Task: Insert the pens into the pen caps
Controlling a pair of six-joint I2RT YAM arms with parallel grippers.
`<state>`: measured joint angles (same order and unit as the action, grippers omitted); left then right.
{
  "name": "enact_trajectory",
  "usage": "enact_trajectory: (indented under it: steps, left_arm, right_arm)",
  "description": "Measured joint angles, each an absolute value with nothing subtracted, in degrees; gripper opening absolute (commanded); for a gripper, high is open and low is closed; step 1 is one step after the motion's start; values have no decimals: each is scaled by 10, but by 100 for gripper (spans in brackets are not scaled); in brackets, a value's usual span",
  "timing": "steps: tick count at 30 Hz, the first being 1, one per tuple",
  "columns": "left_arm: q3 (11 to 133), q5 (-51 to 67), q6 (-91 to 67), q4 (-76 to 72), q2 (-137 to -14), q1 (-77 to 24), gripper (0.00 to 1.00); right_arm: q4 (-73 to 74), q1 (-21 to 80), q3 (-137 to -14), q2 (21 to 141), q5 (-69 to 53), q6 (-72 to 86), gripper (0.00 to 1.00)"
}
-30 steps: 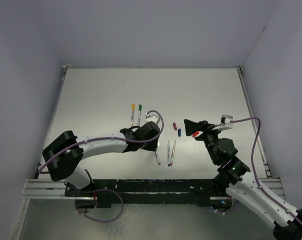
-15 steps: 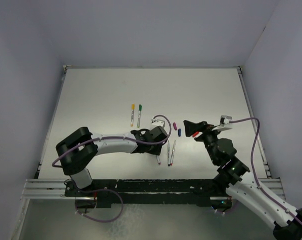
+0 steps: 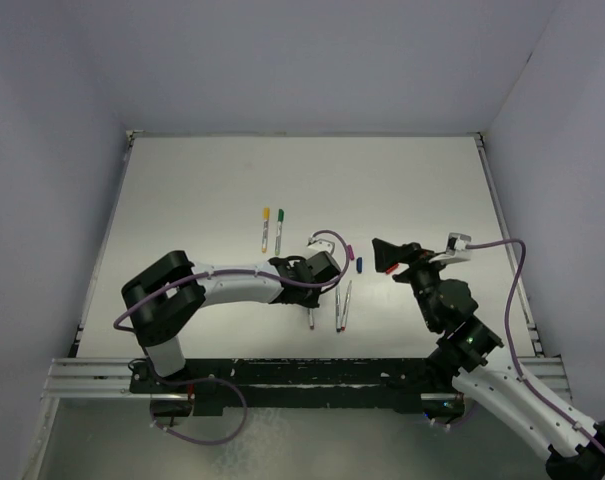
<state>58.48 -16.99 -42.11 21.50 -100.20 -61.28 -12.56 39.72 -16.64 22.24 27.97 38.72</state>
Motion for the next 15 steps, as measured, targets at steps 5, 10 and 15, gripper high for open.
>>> enact_trajectory:
  steps: [5, 10, 15]
  left_arm:
    - [588, -167, -394, 219, -1004, -613, 13]
    - [588, -167, -359, 220, -1004, -613, 23]
    - [590, -167, -348, 233, -1004, -613, 35]
  right_arm:
    - [-122, 397, -166, 220, 282, 391, 100]
    - [-121, 397, -166, 220, 290, 396, 100]
    - [-121, 397, -166, 221, 290, 399, 100]
